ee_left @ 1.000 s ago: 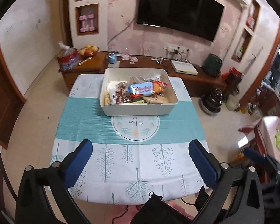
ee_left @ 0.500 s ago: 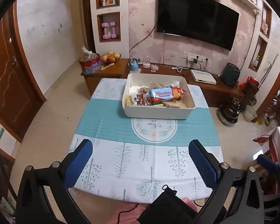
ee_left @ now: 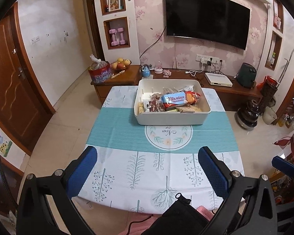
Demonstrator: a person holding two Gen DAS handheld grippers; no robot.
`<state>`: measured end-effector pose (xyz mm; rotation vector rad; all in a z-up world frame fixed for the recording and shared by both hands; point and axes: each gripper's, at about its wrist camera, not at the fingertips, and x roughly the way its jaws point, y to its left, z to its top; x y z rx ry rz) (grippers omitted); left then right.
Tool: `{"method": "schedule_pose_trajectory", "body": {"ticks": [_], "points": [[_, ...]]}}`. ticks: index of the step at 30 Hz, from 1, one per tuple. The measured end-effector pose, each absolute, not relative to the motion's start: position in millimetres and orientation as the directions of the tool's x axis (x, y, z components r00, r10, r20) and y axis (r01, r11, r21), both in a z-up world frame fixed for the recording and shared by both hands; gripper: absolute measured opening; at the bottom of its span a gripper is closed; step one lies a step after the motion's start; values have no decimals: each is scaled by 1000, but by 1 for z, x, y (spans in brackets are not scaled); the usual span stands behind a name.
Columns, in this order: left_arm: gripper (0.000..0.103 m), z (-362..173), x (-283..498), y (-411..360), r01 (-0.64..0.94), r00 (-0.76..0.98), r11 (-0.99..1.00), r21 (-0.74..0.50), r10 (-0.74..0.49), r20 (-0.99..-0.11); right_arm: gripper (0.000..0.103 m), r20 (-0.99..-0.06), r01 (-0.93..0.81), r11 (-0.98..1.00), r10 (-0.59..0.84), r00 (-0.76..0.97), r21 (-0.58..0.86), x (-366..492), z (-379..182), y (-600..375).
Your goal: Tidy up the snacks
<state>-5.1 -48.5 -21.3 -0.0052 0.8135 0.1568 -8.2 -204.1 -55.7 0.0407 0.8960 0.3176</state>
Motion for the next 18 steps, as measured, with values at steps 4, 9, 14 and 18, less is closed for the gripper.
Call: {"method": "schedule_pose_trajectory", "body": {"ticks": [4, 9, 14, 18], "points": [[102, -22, -4, -50, -139, 674, 989, 57, 136, -726, 103, -772, -259, 951, 290, 566, 167, -3, -59, -202], [102, -23, -3, -50, -144, 668, 988, 58, 141, -731, 103, -778, -262, 951, 290, 557, 167, 1, -61, -201], [102, -26, 2, -47, -144, 658, 988, 55, 137, -740, 103, -784, -265, 950, 289, 549, 165, 5, -62, -198], [102, -28, 3, -46, -137, 655, 989, 57, 133, -743, 103, -787, -265, 950, 288, 545, 165, 6, -63, -197]]}}
